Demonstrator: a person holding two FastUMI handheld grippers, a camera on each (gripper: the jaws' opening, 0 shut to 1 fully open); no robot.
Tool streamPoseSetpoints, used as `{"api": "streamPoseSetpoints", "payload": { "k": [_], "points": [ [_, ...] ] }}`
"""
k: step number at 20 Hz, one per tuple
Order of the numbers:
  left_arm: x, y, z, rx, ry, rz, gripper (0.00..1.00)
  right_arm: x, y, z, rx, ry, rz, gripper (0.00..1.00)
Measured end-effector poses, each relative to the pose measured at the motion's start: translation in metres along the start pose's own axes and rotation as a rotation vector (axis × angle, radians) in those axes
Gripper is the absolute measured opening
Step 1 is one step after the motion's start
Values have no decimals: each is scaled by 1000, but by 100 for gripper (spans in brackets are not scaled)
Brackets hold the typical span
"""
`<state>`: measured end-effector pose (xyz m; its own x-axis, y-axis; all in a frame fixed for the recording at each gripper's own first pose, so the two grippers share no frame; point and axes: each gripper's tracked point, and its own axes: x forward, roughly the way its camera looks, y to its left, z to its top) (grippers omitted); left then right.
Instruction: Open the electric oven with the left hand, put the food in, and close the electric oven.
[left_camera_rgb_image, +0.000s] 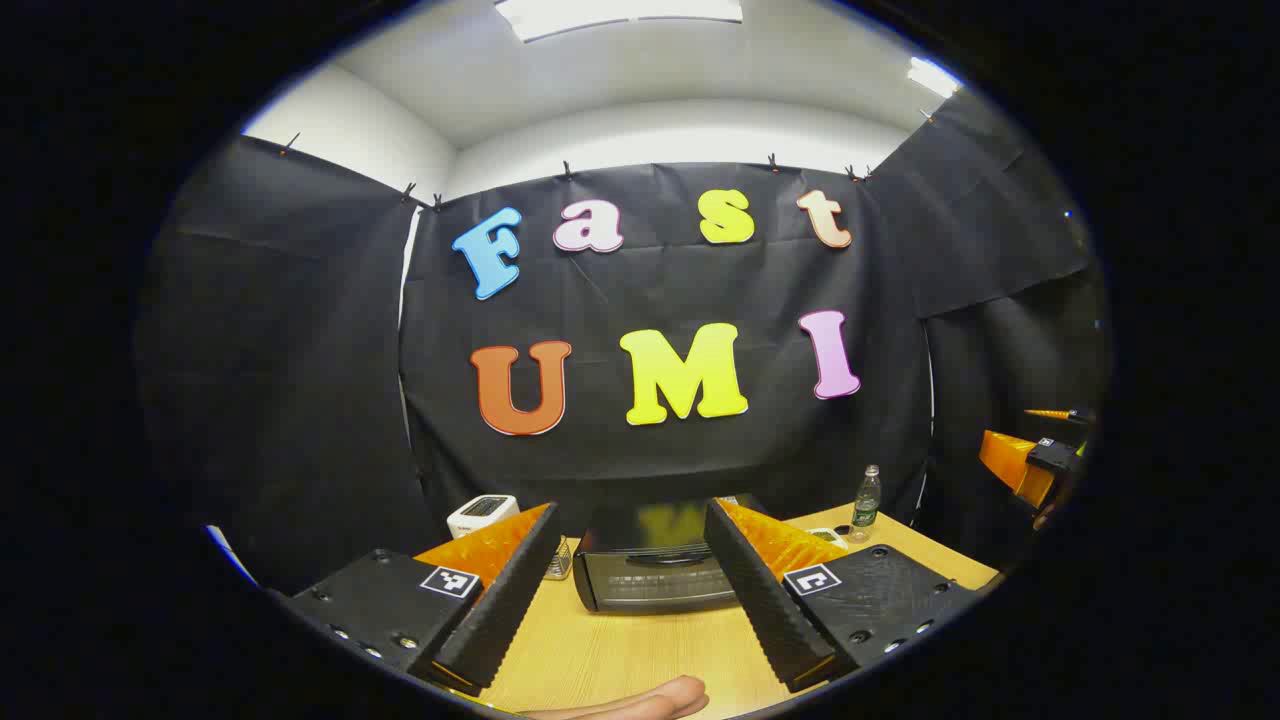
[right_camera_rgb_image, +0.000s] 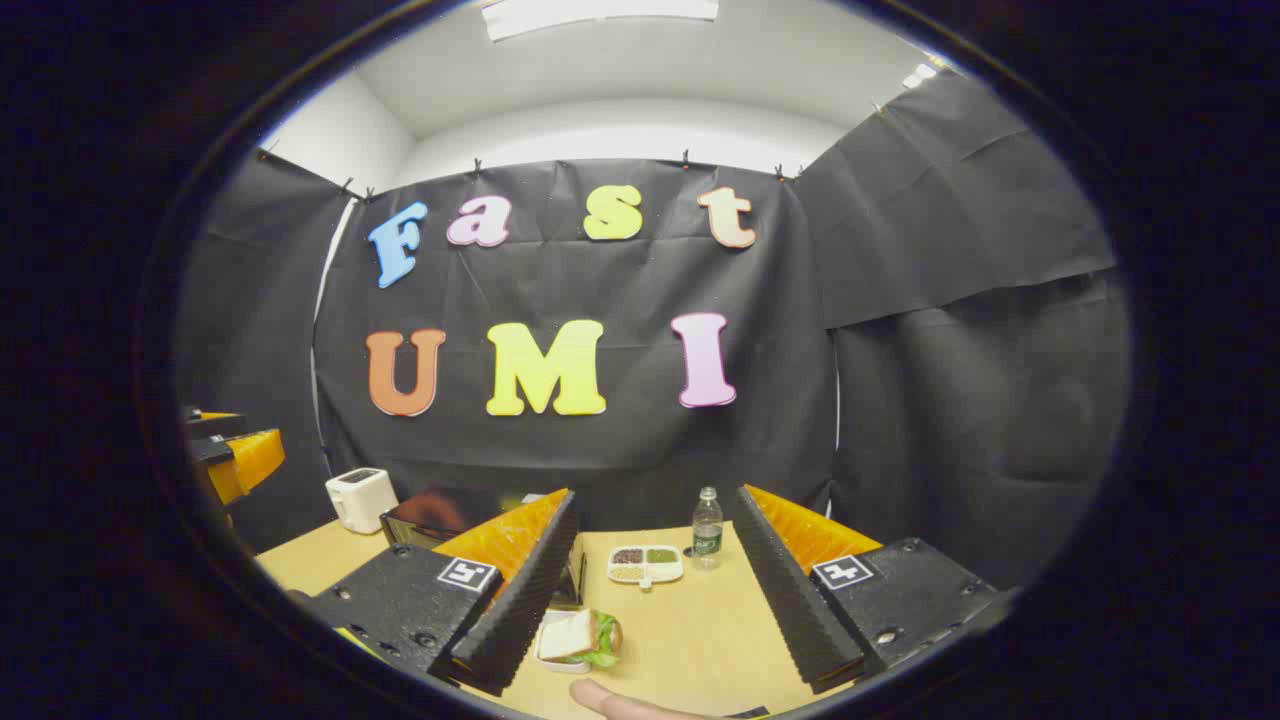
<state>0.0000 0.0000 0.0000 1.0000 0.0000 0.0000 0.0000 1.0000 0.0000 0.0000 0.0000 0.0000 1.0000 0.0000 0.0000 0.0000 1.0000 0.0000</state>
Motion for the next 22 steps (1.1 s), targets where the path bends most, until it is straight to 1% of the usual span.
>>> {"api": "streamPoseSetpoints", "payload": {
  "k": [1,11,15,18,22],
  "points": [
    [-3,0,2,-3,2,-3,95,-1,-2,2,0,4,-1,99],
    [-11,-11,8,-10,-14,-27,95,-2,-24,14,6,14,-19,100],
    [-9,-11,-1,-11,4,-24,95,-2,-31,20,-8,-16,-34,99],
    [-4,-4,-7,-20,12,3,95,0,-30,18,-5,-15,-33,100],
    [9,-5,-20,-31,42,-3,95,4,-31,15,7,-17,-28,100]
  ]
}}
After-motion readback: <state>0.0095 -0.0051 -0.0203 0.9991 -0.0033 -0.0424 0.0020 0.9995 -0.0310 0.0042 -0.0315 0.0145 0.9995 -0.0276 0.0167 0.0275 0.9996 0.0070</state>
